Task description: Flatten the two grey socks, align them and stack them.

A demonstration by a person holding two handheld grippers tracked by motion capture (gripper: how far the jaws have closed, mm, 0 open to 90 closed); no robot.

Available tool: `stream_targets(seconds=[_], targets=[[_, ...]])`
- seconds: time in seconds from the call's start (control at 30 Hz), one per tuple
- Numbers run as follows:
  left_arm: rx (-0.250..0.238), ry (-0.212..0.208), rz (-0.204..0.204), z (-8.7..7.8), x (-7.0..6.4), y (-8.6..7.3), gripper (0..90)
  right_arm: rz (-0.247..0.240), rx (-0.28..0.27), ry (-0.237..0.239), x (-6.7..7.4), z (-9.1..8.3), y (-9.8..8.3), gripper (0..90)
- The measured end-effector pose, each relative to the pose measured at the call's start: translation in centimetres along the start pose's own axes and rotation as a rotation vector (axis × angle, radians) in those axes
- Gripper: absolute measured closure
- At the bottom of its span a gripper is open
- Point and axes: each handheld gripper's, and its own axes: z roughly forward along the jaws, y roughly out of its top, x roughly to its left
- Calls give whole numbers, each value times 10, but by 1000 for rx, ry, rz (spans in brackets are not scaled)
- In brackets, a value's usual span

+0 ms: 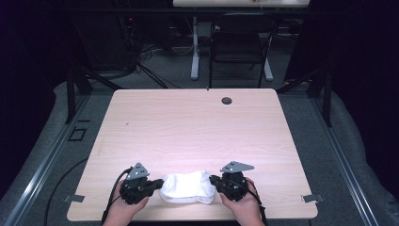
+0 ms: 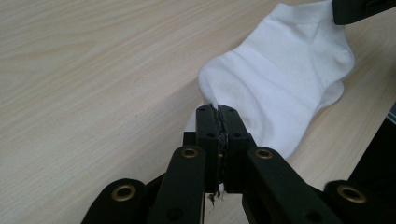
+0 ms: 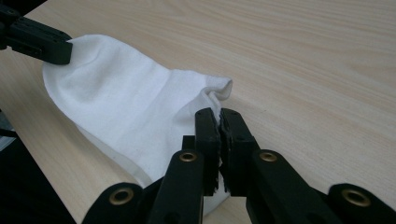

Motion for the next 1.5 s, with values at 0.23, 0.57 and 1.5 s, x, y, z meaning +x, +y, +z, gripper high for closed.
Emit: stream_targets(seconds=[0.23,0.57,1.5], targets=[[18,-5,6,3,-3,-6,884,-1,14,2,2,1,-6,867],[40,1,4,9,-2,-10,883,6,20,-3,-1,1,-11,866],[68,24,12,21,4,-15,827,8,68,1,-3,14,-18,845]])
